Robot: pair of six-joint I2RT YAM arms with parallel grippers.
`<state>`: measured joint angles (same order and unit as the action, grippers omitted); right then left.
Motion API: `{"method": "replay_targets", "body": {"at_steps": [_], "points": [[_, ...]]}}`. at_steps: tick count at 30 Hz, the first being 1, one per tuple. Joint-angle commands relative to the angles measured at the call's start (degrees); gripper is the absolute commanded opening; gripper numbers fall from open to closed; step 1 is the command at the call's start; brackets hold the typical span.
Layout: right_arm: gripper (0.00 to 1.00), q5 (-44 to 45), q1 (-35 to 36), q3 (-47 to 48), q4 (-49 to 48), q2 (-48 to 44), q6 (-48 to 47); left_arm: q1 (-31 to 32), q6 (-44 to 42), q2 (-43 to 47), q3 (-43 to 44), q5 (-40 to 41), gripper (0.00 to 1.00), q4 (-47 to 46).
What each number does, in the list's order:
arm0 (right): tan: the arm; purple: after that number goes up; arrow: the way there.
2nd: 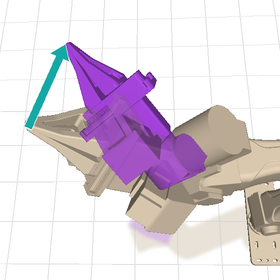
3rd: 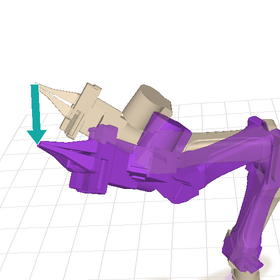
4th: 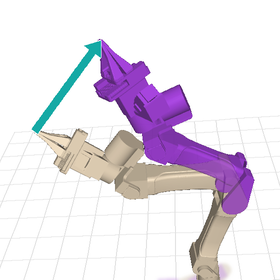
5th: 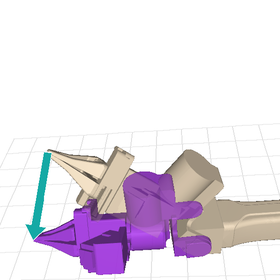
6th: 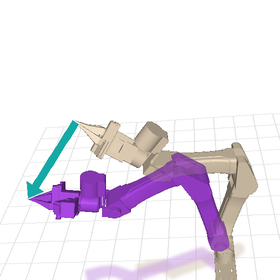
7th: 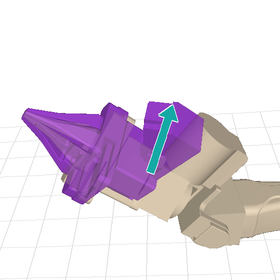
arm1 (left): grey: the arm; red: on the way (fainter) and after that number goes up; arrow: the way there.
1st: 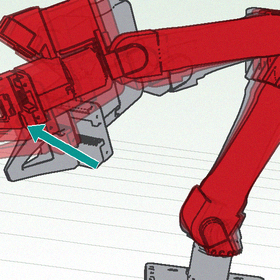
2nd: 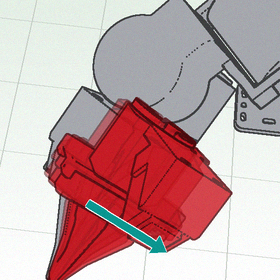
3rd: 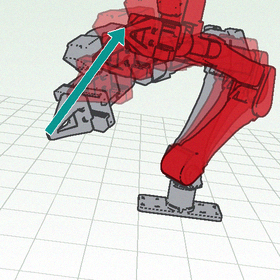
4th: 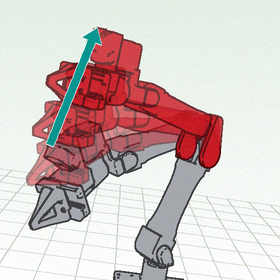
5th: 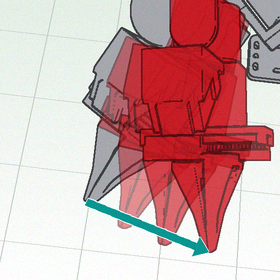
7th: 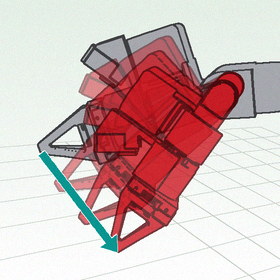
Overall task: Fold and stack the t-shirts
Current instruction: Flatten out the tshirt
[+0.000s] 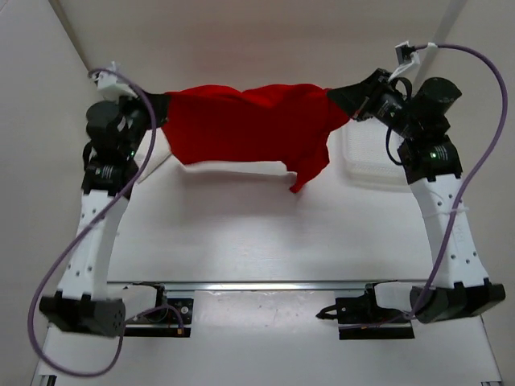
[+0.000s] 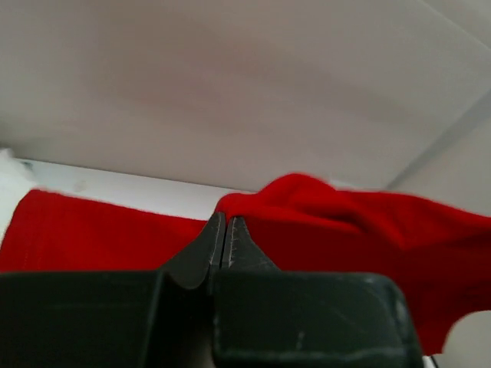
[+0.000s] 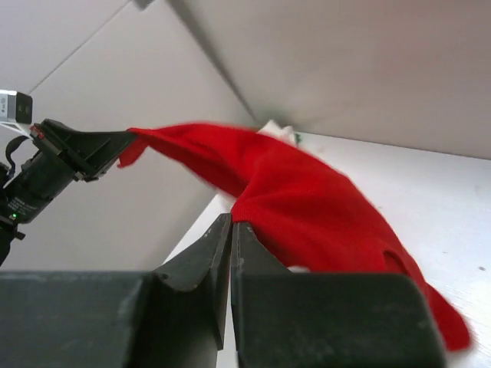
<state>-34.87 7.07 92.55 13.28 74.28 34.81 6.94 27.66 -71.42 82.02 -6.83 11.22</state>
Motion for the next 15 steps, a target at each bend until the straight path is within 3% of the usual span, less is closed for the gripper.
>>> {"method": "replay_targets", "body": {"at_steps": [1, 4, 6, 8, 9, 11, 15], "points": [[0.00, -4.0, -0.3, -4.4, 3.6, -5.6, 0.3, 0.0, -6.9, 10.1, -6.7, 8.7, 0.04, 8.3], [0.00, -8.5, -4.8, -20.9, 0.1, -13.0, 2.7, 0.7, -8.0, 19.1, -18.9, 12.1, 0.09, 8.3], [0.00, -9.1, -6.3, -32.7, -2.2, -17.1, 3.7, 0.9, -7.1, 24.9, -28.9, 12.7, 0.23, 7.7], [0.00, -9.2, -9.4, -46.6, -5.4, -19.3, 5.2, -0.6, -6.0, 29.5, -41.0, 10.6, 0.46, 7.8], [0.00, -8.5, -9.9, -49.0, -7.1, -19.1, 5.3, -1.1, -5.2, 30.9, -43.4, 10.9, 0.52, 7.7], [0.00, -8.9, -11.1, -53.4, -9.7, -13.8, 5.7, -2.8, -3.3, 30.7, -47.5, 10.1, 0.73, 7.8], [0.00, 1.7, -6.1, -49.9, -10.0, -4.7, 2.9, -6.5, -0.2, 26.0, -46.0, 6.1, 0.70, 7.2]]}}
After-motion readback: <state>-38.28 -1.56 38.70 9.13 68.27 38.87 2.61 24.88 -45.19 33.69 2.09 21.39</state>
